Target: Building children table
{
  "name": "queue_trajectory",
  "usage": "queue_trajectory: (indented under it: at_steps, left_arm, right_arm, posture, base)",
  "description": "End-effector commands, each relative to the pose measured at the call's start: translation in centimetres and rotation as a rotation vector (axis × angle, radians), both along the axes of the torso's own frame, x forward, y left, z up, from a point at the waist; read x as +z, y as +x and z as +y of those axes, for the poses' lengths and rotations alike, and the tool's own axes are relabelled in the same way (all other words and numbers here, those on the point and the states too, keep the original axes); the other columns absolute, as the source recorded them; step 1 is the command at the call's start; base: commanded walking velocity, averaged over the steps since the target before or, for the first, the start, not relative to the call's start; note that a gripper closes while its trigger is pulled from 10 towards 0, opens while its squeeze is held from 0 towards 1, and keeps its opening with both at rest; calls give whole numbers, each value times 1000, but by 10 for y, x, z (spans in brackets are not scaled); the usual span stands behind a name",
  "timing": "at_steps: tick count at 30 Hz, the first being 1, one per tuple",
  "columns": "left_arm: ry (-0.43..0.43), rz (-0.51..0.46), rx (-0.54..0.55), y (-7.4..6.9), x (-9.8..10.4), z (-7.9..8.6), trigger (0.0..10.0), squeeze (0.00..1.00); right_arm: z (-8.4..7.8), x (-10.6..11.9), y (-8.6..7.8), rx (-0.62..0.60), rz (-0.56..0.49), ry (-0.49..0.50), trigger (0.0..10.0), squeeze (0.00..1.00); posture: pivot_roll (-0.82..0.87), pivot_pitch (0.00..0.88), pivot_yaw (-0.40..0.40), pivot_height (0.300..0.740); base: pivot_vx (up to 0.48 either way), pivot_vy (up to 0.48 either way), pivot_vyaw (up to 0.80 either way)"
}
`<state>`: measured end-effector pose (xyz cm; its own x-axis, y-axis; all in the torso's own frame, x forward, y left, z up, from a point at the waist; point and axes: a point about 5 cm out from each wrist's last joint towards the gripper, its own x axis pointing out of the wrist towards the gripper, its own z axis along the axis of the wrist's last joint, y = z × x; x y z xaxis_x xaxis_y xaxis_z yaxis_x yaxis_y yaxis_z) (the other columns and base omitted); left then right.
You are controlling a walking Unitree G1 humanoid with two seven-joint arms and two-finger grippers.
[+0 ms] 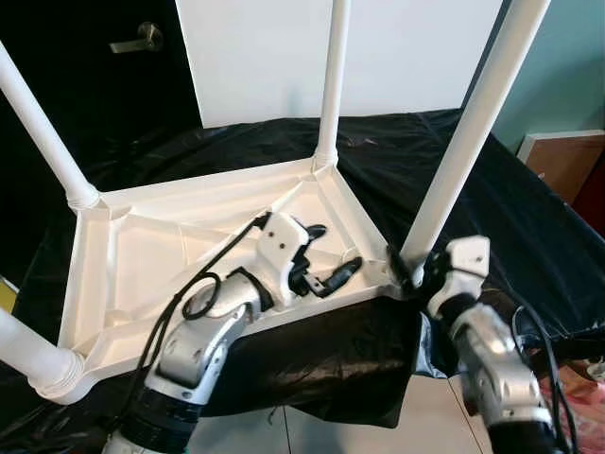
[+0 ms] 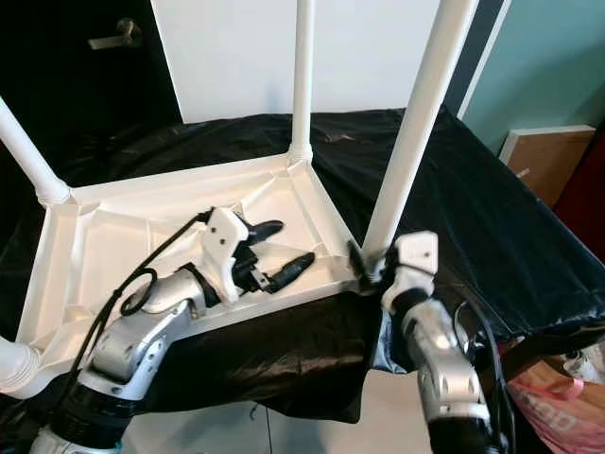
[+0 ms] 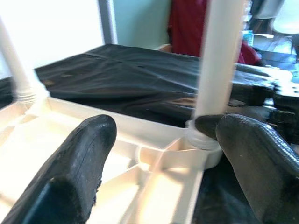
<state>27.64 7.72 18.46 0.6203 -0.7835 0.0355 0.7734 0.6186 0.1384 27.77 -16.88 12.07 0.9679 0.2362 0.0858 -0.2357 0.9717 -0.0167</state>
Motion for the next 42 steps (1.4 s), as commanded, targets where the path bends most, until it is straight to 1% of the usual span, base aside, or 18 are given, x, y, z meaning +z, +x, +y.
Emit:
queue_trajectory:
  at_steps: [1, 3, 5, 6, 7, 8, 9, 14, 17, 23, 28, 29, 30, 32, 36, 39, 41, 42]
  left_arm:
    - [14, -17, 27, 2, 0, 4, 10000, 0]
    - [14, -17, 27, 2, 0, 4, 10000, 0]
    - [45, -48, 82, 15, 6, 22, 10000, 0]
    - [45, -48, 82, 15, 6, 22, 10000, 0]
    - [60, -60, 97, 20, 8, 29, 10000, 0]
    - [60, -60, 97, 20, 8, 29, 10000, 0]
    - [75, -70, 104, 23, 10, 34, 10000, 0]
    - [108, -91, 116, 31, 13, 43, 10000, 0]
    - [108, -91, 116, 31, 13, 43, 10000, 0]
    - [133, -102, 125, 36, 15, 51, 10000, 0]
    - [144, -97, 122, 35, 13, 54, 10000, 0]
    - [148, -98, 127, 35, 12, 57, 10000, 0]
    - [148, -98, 127, 35, 12, 57, 10000, 0]
    - [149, -89, 125, 33, 11, 62, 10000, 0]
    - [173, -85, 114, 26, 6, 67, 10000, 0]
    - [182, -82, 108, 24, 4, 68, 10000, 0]
    - [196, -76, 93, 22, 2, 68, 10000, 0]
    - [196, -76, 93, 22, 2, 68, 10000, 0]
  right_arm:
    - [1, 5, -6, 2, -20, 10, 10000, 0]
    - [1, 5, -6, 2, -20, 10, 10000, 0]
    - [11, 0, -30, 104, -8, 10, 10000, 0]
    - [11, 0, -30, 104, -8, 10, 10000, 0]
    - [16, -4, -41, 151, 9, 10, 10000, 0]
    - [16, -4, -41, 151, 9, 10, 10000, 0]
    - [18, -7, -47, 182, 22, 7, 10000, 0]
    - [22, -17, -59, 245, 72, 14, 10000, 0]
    - [22, -17, -59, 245, 72, 14, 10000, 0]
    - [21, -19, -70, 304, 114, 9, 10000, 0]
    - [23, -16, -64, 342, 114, 10, 10000, 0]
    - [25, -13, -57, 379, 113, 5, 10000, 0]
    - [25, -13, -57, 379, 113, 5, 10000, 0]
    - [25, -8, -44, 441, 115, -7, 10000, 0]
    - [13, 3, -24, 392, 78, -19, 10000, 0]
    - [7, 7, -17, 360, 61, -31, 10000, 0]
    - [-6, 13, -8, 296, 40, -45, 10000, 0]
    - [-6, 13, -8, 296, 40, -45, 10000, 0]
  posture:
    - [-113, 16, -61, 740]
    - [-113, 16, -61, 740]
    - [-142, 36, -42, 740]
    - [-142, 36, -42, 740]
    - [-146, 39, -36, 740]
    - [-146, 39, -36, 740]
    - [-146, 39, -36, 740]
    - [-144, 49, -24, 740]
    - [-144, 49, -24, 740]
    - [-149, 56, -9, 740]
    - [-156, 59, -4, 740]
    - [-155, 60, -4, 740]
    - [-155, 60, -4, 740]
    - [-150, 59, -3, 740]
    - [-139, 61, -7, 740]
    - [-134, 60, -11, 740]
    - [-129, 57, -10, 740]
    - [-129, 57, -10, 740]
  base:
    - [0, 0, 0]
    - [0, 0, 0]
    - [0, 0, 0]
    - [0, 0, 0]
    - [0, 0, 0]
    - [0, 0, 0]
    - [0, 0, 0]
    - [0, 0, 0]
    - [0, 0, 0]
    - [0, 0, 0]
    - [0, 0, 0]
    - [0, 0, 0]
    - [0, 0, 0]
    - [0, 0, 0]
    - [0, 0, 0]
    - [0, 0, 0]
    - [0, 0, 0]
    - [0, 0, 0]
